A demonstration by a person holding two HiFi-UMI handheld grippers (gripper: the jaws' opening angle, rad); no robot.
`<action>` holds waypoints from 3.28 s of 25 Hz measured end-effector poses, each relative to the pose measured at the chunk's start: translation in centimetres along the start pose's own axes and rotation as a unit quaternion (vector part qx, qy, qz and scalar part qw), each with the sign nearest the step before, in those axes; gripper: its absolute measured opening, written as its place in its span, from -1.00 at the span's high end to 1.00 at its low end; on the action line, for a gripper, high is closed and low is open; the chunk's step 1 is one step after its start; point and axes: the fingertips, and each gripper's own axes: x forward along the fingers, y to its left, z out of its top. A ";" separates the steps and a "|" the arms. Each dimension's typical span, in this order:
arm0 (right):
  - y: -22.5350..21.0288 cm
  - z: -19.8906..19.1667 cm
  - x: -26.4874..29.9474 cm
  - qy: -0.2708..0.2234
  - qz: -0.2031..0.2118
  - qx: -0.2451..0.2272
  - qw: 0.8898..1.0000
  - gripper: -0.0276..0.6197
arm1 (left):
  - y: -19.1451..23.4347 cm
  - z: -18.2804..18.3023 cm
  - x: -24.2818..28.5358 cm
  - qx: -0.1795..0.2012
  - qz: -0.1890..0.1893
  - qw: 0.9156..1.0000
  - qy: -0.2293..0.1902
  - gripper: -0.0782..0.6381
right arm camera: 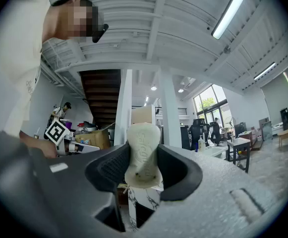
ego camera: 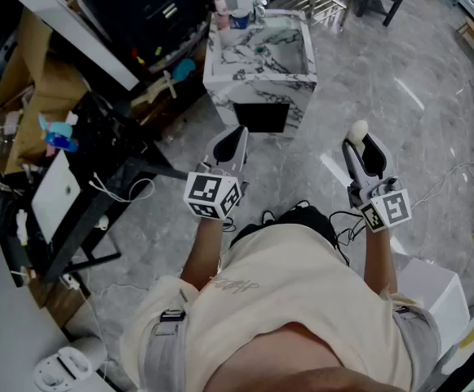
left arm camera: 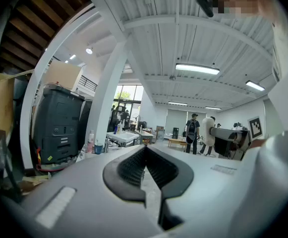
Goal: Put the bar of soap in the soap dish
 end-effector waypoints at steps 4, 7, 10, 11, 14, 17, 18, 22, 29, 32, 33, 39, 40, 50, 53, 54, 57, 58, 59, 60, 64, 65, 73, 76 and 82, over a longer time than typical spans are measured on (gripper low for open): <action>0.1 0.5 0.2 -0.004 0.001 0.000 1.000 0.35 | 0.2 0.1 0.1 0.001 -0.003 1.000 0.002 0.74; 0.5 0.7 0.2 -0.001 0.003 -0.014 1.000 0.35 | 0.5 -0.4 0.0 0.000 -0.002 1.000 0.003 0.74; 0.8 0.6 -0.2 -0.007 -0.007 -0.009 1.000 0.35 | 0.2 -1.1 0.0 0.000 -0.009 1.000 0.014 0.74; 0.8 0.6 -0.4 -0.007 -0.010 -0.008 1.000 0.35 | 0.0 -1.1 0.0 0.001 -0.013 1.000 0.017 0.74; 0.9 0.7 -0.9 0.002 -0.013 -0.020 1.000 0.35 | -0.6 -1.0 0.2 0.000 -0.023 1.000 0.015 0.74; 1.0 0.4 -0.8 0.014 -0.005 -0.032 0.999 0.35 | -0.2 -1.4 0.7 -0.006 -0.019 1.000 0.016 0.74; 0.9 0.2 -0.7 0.019 -0.004 -0.032 0.999 0.35 | 0.0 -1.6 1.0 -0.010 -0.017 1.000 0.019 0.74; -0.1 -0.9 -0.2 0.034 -0.004 -0.022 0.999 0.35 | 0.2 -2.8 2.1 -0.033 -0.013 0.999 0.033 0.74; -3.1 -3.3 4.1 0.044 0.005 -0.008 0.999 0.35 | 3.2 -3.3 5.2 -0.032 0.009 0.998 0.054 0.74; -4.5 -4.4 6.7 0.039 0.010 0.001 0.999 0.35 | 4.6 -3.5 7.5 -0.024 0.010 0.997 0.075 0.74; -5.2 -4.7 7.6 0.037 0.011 0.004 0.999 0.35 | 5.0 -3.5 8.6 -0.019 0.008 0.996 0.081 0.74; -9.9 -7.7 13.3 0.049 0.022 0.011 0.998 0.35 | 5.5 -1.6 15.8 0.015 -0.025 0.995 0.095 0.74; -10.5 -7.9 14.2 0.047 0.026 0.011 0.998 0.35 | 5.7 -1.3 16.8 0.018 -0.027 0.995 0.097 0.74; -14.1 -9.2 20.8 0.040 0.062 0.004 0.997 0.35 | 8.0 0.2 20.6 0.029 -0.008 0.994 0.102 0.74; -14.5 -9.9 21.8 0.056 0.071 0.015 0.996 0.35 | 9.3 0.2 20.9 0.013 0.011 0.995 0.096 0.74; -14.8 -10.2 22.1 0.063 0.071 0.016 0.995 0.35 | 9.6 0.0 21.0 0.008 0.013 0.995 0.095 0.74; -15.2 -10.4 23.8 0.072 0.070 0.011 0.995 0.35 | 11.2 -0.4 21.3 -0.004 0.018 0.995 0.094 0.74; -15.2 -10.3 24.7 0.072 0.071 0.007 0.995 0.35 | 12.0 -0.7 21.6 -0.010 0.019 0.995 0.094 0.74; -15.2 -10.2 25.5 0.070 0.073 0.003 0.995 0.35 | 12.8 -1.0 22.1 -0.016 0.021 0.995 0.096 0.74; -15.2 -10.0 26.4 0.068 0.075 -0.001 0.995 0.35 | 13.7 -1.4 22.6 -0.022 0.021 0.995 0.098 0.74; -15.5 -9.0 29.4 0.071 0.069 -0.017 0.995 0.35 | 16.6 -1.3 25.0 -0.031 0.007 0.995 0.098 0.74; -15.9 -8.7 30.3 0.071 0.064 -0.021 0.995 0.35 | 17.3 -0.8 26.0 -0.028 -0.001 0.995 0.092 0.74; -17.4 -7.5 35.7 0.095 0.041 -0.082 0.991 0.35 | 22.5 2.1 32.3 -0.019 -0.045 0.996 0.069 0.74; -18.6 -8.2 36.5 0.115 0.018 -0.087 0.989 0.36 | 23.8 2.0 33.7 -0.026 -0.061 0.995 0.071 0.74; -20.9 -9.8 38.8 0.141 -0.004 -0.116 0.983 0.36 | 26.0 1.1 35.2 -0.032 -0.070 0.994 0.084 0.74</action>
